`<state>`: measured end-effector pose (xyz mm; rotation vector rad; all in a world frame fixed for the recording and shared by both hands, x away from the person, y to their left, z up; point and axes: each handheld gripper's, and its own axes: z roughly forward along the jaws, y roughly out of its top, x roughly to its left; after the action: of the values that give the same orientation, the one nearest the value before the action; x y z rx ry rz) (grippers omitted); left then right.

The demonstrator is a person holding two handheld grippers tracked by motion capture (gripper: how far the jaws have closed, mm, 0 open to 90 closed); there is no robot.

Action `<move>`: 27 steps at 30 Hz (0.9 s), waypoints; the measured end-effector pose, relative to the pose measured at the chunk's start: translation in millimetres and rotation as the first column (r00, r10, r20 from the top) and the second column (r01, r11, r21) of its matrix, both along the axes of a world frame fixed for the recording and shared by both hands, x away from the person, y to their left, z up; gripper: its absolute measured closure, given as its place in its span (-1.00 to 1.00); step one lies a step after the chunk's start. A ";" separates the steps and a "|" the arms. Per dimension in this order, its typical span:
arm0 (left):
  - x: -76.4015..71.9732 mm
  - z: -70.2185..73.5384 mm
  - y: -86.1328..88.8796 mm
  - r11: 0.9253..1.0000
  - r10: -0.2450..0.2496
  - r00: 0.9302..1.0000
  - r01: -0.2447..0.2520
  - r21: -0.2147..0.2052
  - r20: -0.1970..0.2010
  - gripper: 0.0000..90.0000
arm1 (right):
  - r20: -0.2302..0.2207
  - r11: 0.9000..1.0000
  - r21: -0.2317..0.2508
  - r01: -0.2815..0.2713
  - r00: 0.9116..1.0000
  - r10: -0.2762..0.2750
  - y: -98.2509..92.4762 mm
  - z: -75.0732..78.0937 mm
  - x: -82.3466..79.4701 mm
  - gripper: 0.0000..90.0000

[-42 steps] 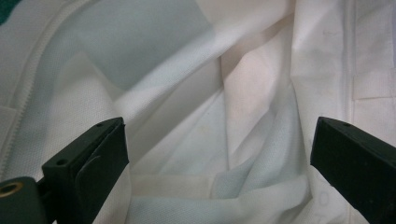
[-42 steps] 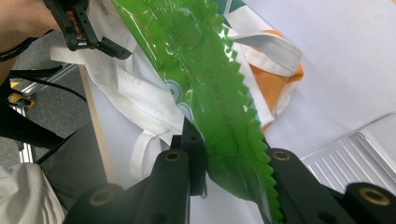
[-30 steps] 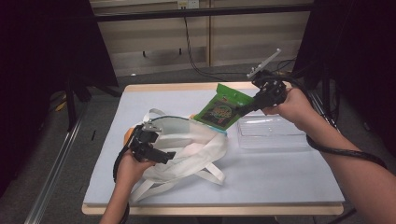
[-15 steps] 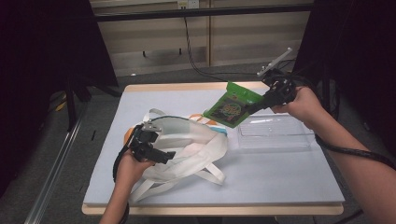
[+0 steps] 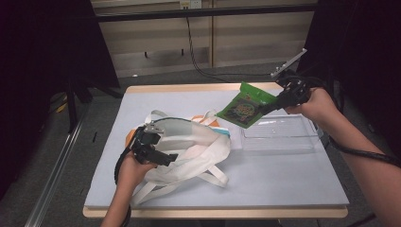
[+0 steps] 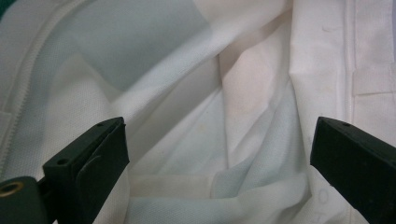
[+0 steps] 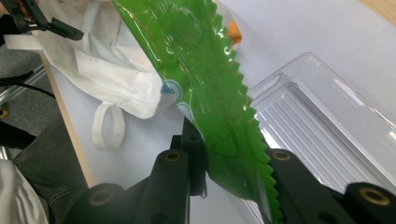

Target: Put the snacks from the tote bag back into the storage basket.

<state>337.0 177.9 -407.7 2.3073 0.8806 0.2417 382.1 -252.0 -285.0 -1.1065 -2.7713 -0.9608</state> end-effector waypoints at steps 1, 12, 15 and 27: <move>0.2 0.4 0.2 1.000 -0.005 1.000 0.005 0.002 -0.004 -0.91 | -0.002 1.000 -0.005 0.006 1.000 -0.006 -1.2 0.3 -0.1 0.73; 0.3 0.7 -0.1 1.000 -0.002 1.000 0.002 -0.004 0.002 -0.91 | -0.001 0.999 -0.026 0.027 1.000 -0.027 -17.0 -1.3 0.3 0.73; 0.2 0.2 -0.5 1.000 0.004 1.000 -0.004 -0.003 0.006 -0.91 | -0.005 0.999 -0.035 0.034 0.999 -0.034 -22.2 -2.4 0.1 0.73; 1.0 -0.1 -0.7 1.000 0.002 1.000 -0.002 -0.007 0.000 -0.90 | 0.007 0.996 -0.066 0.062 0.998 -0.062 -40.0 -1.7 -0.6 0.73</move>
<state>338.0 177.2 -407.8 2.2997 0.8828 0.2395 381.5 -292.0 -286.7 -1.2076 -2.8077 -0.8852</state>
